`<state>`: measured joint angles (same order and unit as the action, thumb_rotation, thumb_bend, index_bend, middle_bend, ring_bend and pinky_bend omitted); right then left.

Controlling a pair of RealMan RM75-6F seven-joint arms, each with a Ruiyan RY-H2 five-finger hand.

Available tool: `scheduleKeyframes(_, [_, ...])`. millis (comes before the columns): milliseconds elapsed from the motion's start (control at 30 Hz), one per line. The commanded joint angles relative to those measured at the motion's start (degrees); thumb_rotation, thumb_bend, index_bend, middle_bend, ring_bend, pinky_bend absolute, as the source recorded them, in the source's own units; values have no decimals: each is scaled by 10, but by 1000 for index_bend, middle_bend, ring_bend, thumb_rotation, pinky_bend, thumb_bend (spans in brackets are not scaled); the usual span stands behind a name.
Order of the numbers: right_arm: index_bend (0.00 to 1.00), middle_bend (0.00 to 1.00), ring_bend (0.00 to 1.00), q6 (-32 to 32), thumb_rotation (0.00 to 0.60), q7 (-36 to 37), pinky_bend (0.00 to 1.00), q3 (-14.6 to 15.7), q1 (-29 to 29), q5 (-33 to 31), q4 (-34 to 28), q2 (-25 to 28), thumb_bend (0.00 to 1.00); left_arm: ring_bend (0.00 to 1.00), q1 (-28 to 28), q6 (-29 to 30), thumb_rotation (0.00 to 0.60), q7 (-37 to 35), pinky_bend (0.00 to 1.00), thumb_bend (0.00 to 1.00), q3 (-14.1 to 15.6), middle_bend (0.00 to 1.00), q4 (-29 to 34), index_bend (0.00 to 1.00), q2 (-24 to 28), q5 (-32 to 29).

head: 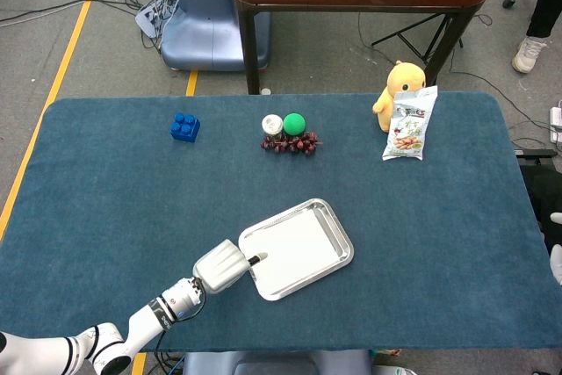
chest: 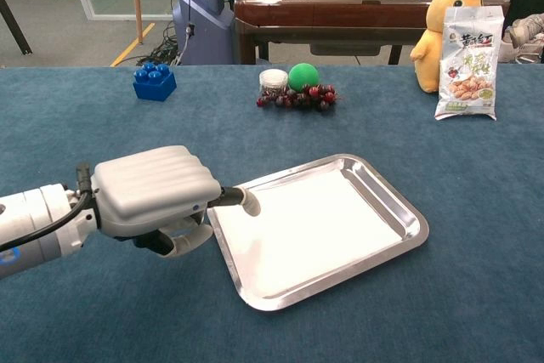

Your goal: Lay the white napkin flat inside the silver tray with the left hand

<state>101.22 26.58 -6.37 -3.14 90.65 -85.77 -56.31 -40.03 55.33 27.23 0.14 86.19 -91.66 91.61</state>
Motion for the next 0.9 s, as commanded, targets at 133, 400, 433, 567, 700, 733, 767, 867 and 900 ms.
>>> scheduleKeyframes(133, [322,372,239,0,600,0,258,0,0,0,0,0,506,917,-13,-28,600,43,968,648,-4,1000,23,259,14,-20])
scheduleKeyframes(400, [322,372,239,-1,600,1,258,0,0,0,1,0,506,918,-18,-40,600,78,968,657,-5,1000,42,268,16,-42])
scheduleKeyframes(433, [322,372,239,-1,600,2,258,0,0,0,1,0,506,918,-19,-41,600,79,968,657,-4,1000,42,269,15,-43])
scheduleKeyframes(567, [322,372,238,-1,600,2,258,-1,0,-1,1,0,506,918,-21,-44,600,86,968,656,-2,1000,43,272,12,-47])
scheduleKeyframes(700, [322,372,239,-1,600,3,258,-1,0,-1,1,0,506,918,-23,-46,600,92,968,656,1,1000,43,279,9,-51])
scheduleKeyframes(733, [322,372,239,0,600,4,258,-1,-1,-1,1,0,506,918,-23,-47,600,93,968,656,1,1000,42,279,8,-52])
scheduleKeyframes(767, [322,372,239,0,600,4,258,-1,-1,-2,2,0,506,918,-23,-47,600,94,968,657,2,1000,42,279,7,-52])
scheduleKeyframes(867, [322,372,238,-1,600,6,258,-1,-1,-2,3,0,506,918,-25,-48,600,98,968,656,2,1000,42,280,4,-56])
scheduleKeyframes(900, [322,372,239,-1,600,7,258,-1,-1,-2,3,0,506,918,-26,-49,600,100,968,656,2,1000,41,280,3,-57])
